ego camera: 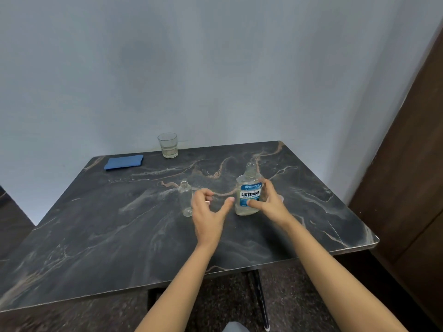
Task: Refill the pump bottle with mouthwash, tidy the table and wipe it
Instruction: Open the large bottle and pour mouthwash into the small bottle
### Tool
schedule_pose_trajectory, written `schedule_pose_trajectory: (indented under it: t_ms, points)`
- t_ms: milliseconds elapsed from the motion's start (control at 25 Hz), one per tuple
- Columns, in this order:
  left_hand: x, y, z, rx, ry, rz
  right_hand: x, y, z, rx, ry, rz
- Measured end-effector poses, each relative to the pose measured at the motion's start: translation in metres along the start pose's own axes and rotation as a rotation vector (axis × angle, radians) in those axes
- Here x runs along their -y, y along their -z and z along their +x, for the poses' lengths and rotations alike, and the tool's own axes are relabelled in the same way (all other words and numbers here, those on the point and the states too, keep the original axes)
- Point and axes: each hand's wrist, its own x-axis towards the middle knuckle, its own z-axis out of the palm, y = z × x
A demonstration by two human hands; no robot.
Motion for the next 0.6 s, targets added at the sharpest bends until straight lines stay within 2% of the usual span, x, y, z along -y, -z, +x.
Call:
schedule_pose_trajectory:
  t_ms: [80, 160, 240, 400, 600]
  points:
    - [0.006, 0.02, 0.006, -0.188, 0.019, 0.068, -0.001, -0.008, 0.002, -0.017, -0.035, 0.054]
    - [0.024, 0.036, 0.018, -0.235, 0.131, 0.075, -0.001, -0.015, 0.0, -0.062, -0.032, 0.034]
    - [0.044, 0.046, 0.028, -0.15, 0.22, 0.102, -0.002, -0.022, -0.003, -0.1, -0.024, -0.002]
    - [0.061, 0.051, 0.037, 0.088, 0.277, 0.064, -0.005, -0.031, -0.006, -0.194, -0.01, -0.085]
    - [0.063, 0.059, 0.033, 0.133, 0.283, 0.135, 0.001, -0.037, -0.01, -0.225, -0.02, -0.122]
